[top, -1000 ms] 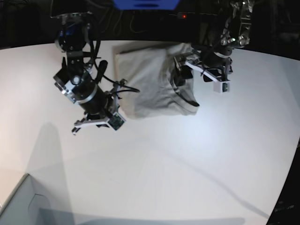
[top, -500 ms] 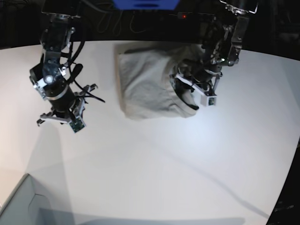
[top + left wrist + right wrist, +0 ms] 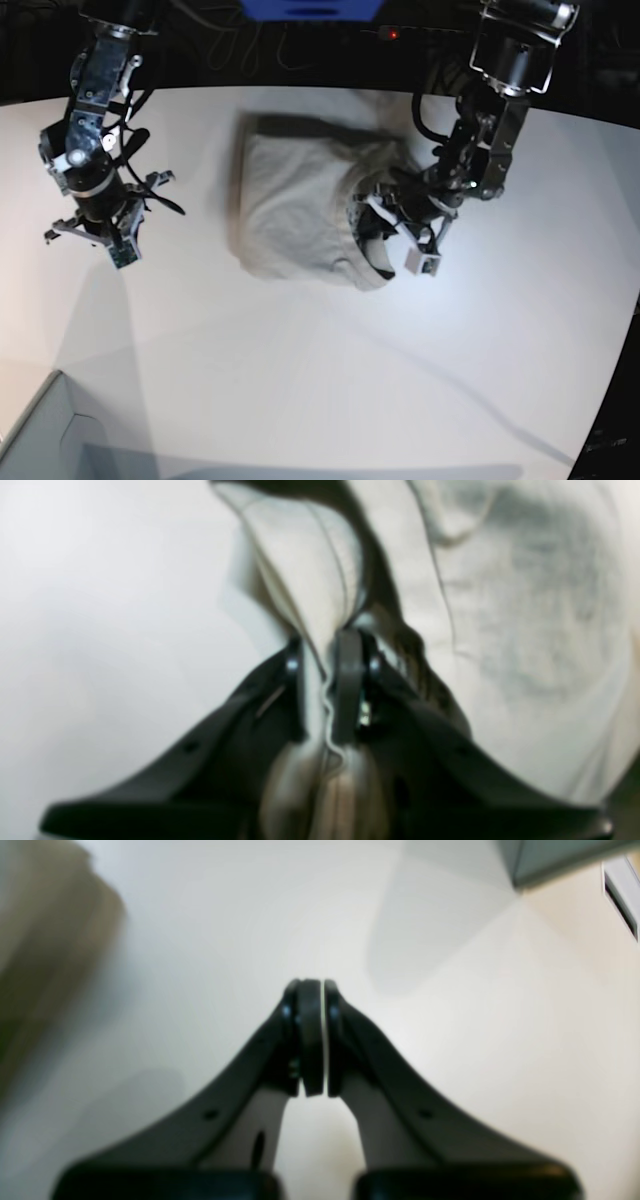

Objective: Layout the t-shirt on the table in an organized manner, then fold the t-shirt properly
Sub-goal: 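Grasp the folded bundle edge with the left gripper and push it, then slide the folded bundle with the left gripper toward the right gripper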

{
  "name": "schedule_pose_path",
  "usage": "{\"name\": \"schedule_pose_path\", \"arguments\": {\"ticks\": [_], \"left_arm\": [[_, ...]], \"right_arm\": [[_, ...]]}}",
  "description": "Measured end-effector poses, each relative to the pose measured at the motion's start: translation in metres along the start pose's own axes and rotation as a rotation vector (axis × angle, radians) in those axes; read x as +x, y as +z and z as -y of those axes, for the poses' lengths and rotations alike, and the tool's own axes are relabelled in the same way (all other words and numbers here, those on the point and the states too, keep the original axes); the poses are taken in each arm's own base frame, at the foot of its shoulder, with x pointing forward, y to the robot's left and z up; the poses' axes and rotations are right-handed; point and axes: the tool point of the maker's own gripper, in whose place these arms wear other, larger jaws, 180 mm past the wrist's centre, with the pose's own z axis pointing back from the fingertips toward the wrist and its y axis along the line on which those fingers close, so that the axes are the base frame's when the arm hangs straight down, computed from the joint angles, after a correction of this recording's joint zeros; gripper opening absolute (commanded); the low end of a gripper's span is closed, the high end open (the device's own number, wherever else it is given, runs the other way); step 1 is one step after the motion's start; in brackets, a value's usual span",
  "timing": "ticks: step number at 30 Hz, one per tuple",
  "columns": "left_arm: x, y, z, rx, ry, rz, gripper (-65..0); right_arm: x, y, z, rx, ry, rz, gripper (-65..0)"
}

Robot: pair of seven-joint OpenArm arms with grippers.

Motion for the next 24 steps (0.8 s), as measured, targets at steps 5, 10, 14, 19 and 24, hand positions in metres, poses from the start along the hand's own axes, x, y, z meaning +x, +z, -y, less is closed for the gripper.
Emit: {"name": "schedule_pose_path", "arguments": {"ticks": [5, 10, 14, 19, 24], "left_arm": [[0.011, -0.031, 0.04, -0.14, -0.321, -0.127, -64.8], [0.018, -0.06, 0.08, -0.215, -0.599, -0.232, -64.8], [0.024, -0.074, 0.108, -0.266, -0.85, -0.306, -64.8], [0.031, -0.089, 0.159, -0.343, -1.054, -0.283, -64.8], [0.024, -0.093, 0.157, -0.348, -1.198, -0.287, -64.5]], "right_arm": [[-0.015, 0.003, 0.006, -0.014, -0.006, -0.03, -65.0], [-0.038, 0.012, 0.023, -0.061, -0.044, -0.083, -65.0], [-0.052, 0.018, 0.037, -0.101, -0.075, -0.109, -65.0], [-0.067, 0.026, 0.049, -0.144, -0.115, -0.139, -65.0], [-0.09, 0.038, 0.062, -0.19, -0.147, -0.187, -65.0]]}}
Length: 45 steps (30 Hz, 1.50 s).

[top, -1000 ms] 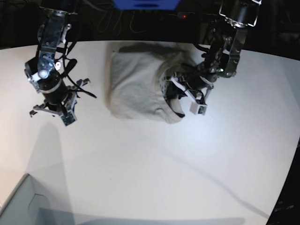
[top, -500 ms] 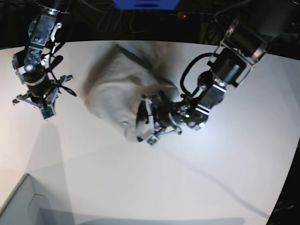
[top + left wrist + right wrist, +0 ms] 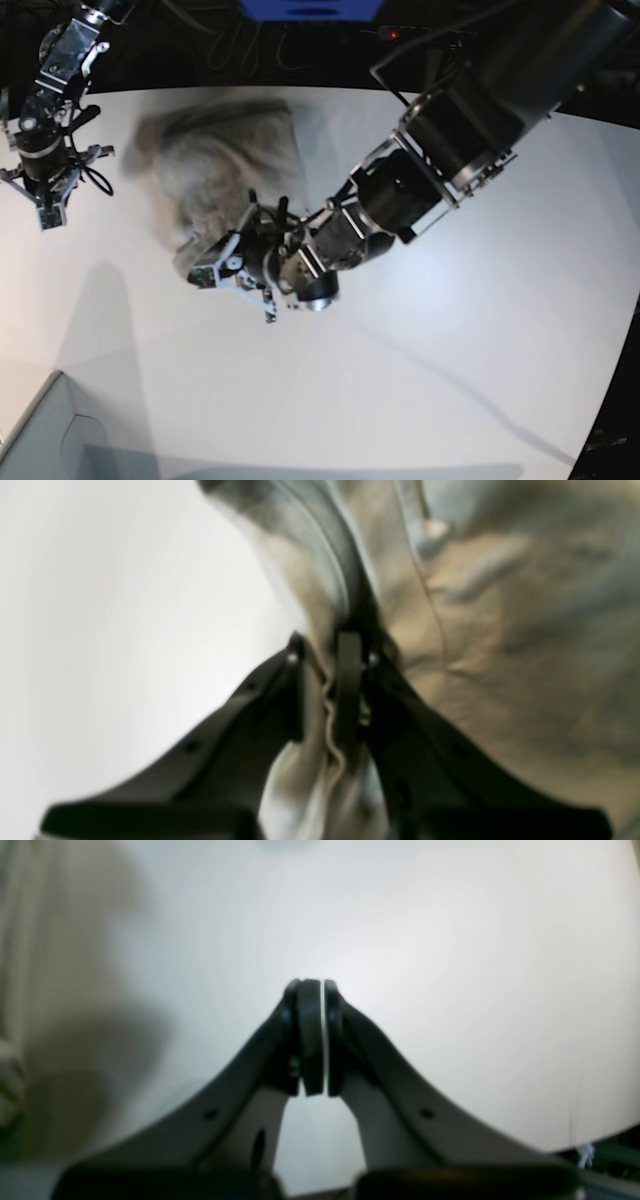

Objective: Layout the t-shirt on the table in an organized manner, then fold the t-shirt properly
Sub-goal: 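Slide the folded bundle with the left gripper toward the right gripper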

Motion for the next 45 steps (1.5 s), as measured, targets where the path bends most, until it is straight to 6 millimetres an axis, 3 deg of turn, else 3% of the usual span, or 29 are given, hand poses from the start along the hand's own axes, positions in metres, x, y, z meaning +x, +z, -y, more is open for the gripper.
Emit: {"name": "schedule_pose_path", "arguments": {"ticks": [4, 10, 14, 18, 20, 30, 33, 36, 39, 42, 45], "left_arm": [[-0.013, 0.004, -0.007, 0.021, 0.001, -0.004, -64.4], [0.007, 0.002, -0.002, 0.015, -0.038, 0.037, -64.4], [0.021, -0.002, 0.015, -0.022, -0.142, 0.073, -64.4], [0.015, -0.008, 0.032, -0.054, -0.167, 0.055, -64.4], [0.021, -0.008, 0.037, -0.06, -0.175, 0.072, -64.3], [0.03, -0.006, 0.034, -0.044, -0.192, 0.089, -38.2], [0.034, -0.003, 0.027, -0.029, -0.194, 0.095, -38.2], [0.056, 0.01, 0.006, 0.024, -0.143, 0.173, -38.0], [0.085, 0.031, -0.023, 0.101, -0.082, 0.277, -38.0], [0.102, 0.054, -0.05, 0.177, -0.027, 0.349, -38.2], [0.1, 0.085, -0.074, 0.272, 0.019, 0.372, -38.3]], "right_arm": [[-0.016, 0.005, -0.006, 0.016, 0.009, -0.032, -65.0], [-0.017, 0.006, -0.016, 0.03, -0.011, -0.032, -65.0], [-0.018, 0.006, -0.023, 0.042, -0.023, -0.036, -65.0], [-0.015, 0.008, -0.02, 0.032, -0.018, -0.029, -65.0], [-0.015, 0.008, -0.017, 0.026, -0.013, -0.031, -65.0], [-0.008, 0.011, -0.023, 0.026, -0.03, -0.013, -65.0], [-0.002, 0.014, -0.019, 0.015, -0.024, 0.002, -65.0], [-0.001, 0.014, -0.019, 0.013, -0.024, 0.003, -65.0], [-0.001, 0.015, -0.018, 0.011, -0.024, 0.004, -65.0], [0.013, 0.026, -0.023, -0.005, -0.041, 0.041, -65.0], [0.037, 0.037, -0.032, 0.013, 0.023, 0.103, -65.0]]}}
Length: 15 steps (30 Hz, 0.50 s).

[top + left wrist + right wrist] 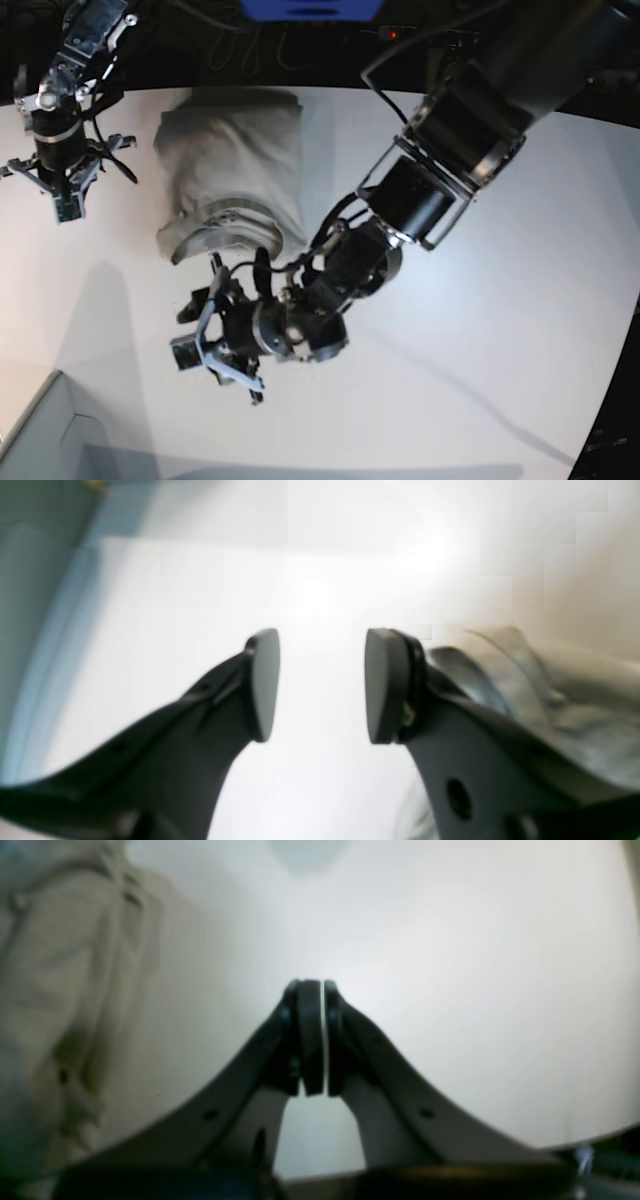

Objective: Layout the t-shirt on the table in an organized manner, then fold the t-shirt properly

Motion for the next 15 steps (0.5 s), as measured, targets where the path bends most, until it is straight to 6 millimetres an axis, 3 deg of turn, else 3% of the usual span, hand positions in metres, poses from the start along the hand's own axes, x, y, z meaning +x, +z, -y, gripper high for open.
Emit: {"name": "schedule_pose_path", "arguments": {"ticks": [2, 4, 6, 8, 11, 15], "left_arm": [[-0.016, 0.028, -0.026, 0.089, 0.037, -0.016, -38.3], [-0.055, 0.061, -0.048, 0.182, 0.07, -0.107, -38.3], [-0.092, 0.098, -0.058, 0.268, 0.125, -0.171, -38.3], [-0.123, 0.138, -0.06, 0.356, 0.202, -0.214, -38.3], [-0.174, 0.189, -0.052, 0.455, 0.321, -0.296, -38.3], [-0.226, 0.249, -0.033, 0.581, 0.462, -0.376, -38.3]], "right_arm": [[0.009, 0.004, -0.022, 0.064, 0.048, 0.034, -65.0], [0.007, 0.01, -0.058, 0.166, 0.065, 0.037, -65.0], [0.001, 0.022, -0.094, 0.272, 0.037, 0.043, -65.0], [-0.006, 0.032, -0.116, 0.341, 0.018, 0.037, -65.0], [-0.009, 0.034, -0.128, 0.386, -0.037, 0.045, -65.0], [-0.019, 0.022, -0.126, 0.389, -0.084, 0.023, -65.0]]}}
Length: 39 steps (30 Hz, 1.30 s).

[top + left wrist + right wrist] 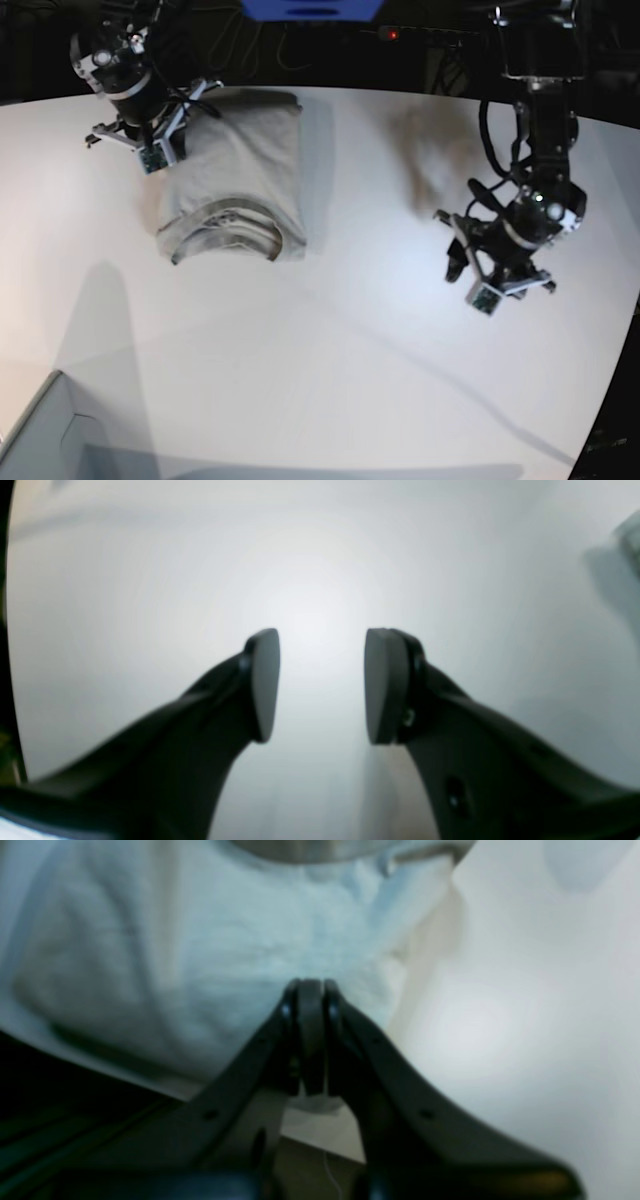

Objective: Layout the t-shirt on the table in an organized manner, then fold the t-shirt properly

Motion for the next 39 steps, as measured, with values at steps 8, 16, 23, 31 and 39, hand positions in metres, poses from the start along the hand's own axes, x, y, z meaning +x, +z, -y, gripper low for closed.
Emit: {"name": "schedule_pose_path", "arguments": {"ticks": [8, 16, 23, 31, 39], "left_arm": [[-0.072, 0.031, -0.02, 0.086, 0.119, -0.127, -38.3], [-0.088, 0.038, -0.014, 0.081, 0.131, -0.158, -38.3], [-0.107, 0.049, -0.001, 0.063, 0.13, -0.201, -38.4], [-0.12, 0.093, 0.015, 0.14, 0.215, -0.208, -40.8], [-0.195, 0.158, 0.079, 0.125, 0.365, -0.418, -63.3]], "right_arm": [[-0.023, -0.019, 0.017, 0.006, -0.029, -0.045, -65.0], [-0.039, -0.037, -0.003, 0.074, -0.125, 0.005, -65.0], [-0.035, -0.031, 0.007, 0.037, -0.109, 0.007, -65.0], [-0.007, 0.008, 0.05, -0.128, -0.071, 0.08, -65.0], [-0.096, 0.059, 0.057, -0.2, -0.131, -0.136, -65.0]]}}
